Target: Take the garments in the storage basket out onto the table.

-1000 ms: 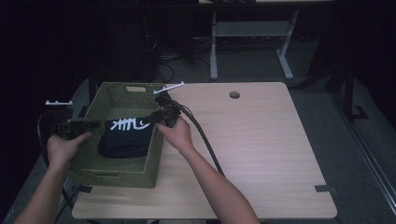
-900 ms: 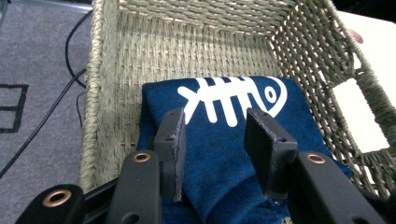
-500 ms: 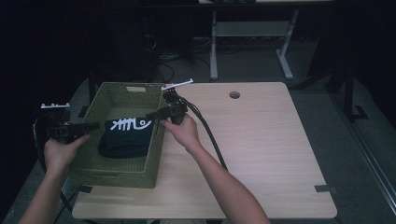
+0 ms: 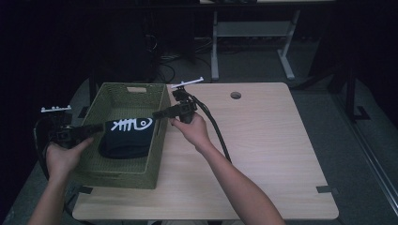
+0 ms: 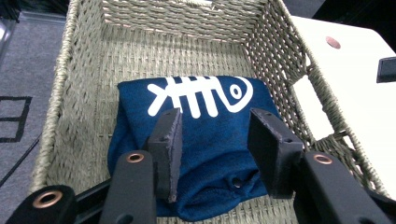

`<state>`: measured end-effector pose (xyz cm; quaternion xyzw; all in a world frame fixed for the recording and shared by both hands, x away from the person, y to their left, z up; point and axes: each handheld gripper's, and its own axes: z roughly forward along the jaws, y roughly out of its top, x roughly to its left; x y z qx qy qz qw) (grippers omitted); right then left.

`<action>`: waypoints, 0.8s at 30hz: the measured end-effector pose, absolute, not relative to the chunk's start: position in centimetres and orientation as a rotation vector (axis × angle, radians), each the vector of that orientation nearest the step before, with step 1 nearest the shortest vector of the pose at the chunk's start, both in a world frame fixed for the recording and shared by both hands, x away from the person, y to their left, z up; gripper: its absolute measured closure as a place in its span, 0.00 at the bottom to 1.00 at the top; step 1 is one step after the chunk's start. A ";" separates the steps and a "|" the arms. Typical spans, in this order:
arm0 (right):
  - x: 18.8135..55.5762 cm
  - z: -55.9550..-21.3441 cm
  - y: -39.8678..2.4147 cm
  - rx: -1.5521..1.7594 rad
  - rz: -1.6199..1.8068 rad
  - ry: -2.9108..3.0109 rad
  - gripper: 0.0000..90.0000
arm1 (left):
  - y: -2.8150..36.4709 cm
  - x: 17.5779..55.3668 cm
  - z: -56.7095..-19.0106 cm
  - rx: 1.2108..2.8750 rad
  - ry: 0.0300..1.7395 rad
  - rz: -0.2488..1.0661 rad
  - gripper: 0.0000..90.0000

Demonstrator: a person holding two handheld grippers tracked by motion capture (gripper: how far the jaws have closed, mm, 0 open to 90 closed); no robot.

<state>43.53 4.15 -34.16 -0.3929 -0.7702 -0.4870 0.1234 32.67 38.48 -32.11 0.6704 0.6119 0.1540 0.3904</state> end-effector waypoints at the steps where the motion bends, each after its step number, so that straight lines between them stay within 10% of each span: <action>1: 43.5 -34.1 3.9 -1.145 -1.427 -2.245 0.58 | 38.3 32.5 -32.0 1.699 1.553 0.392 0.60; 24: 43.3 -33.8 -3.1 -1.253 -1.472 -2.195 0.43 | 33.5 31.9 -31.3 1.688 1.432 0.337 0.52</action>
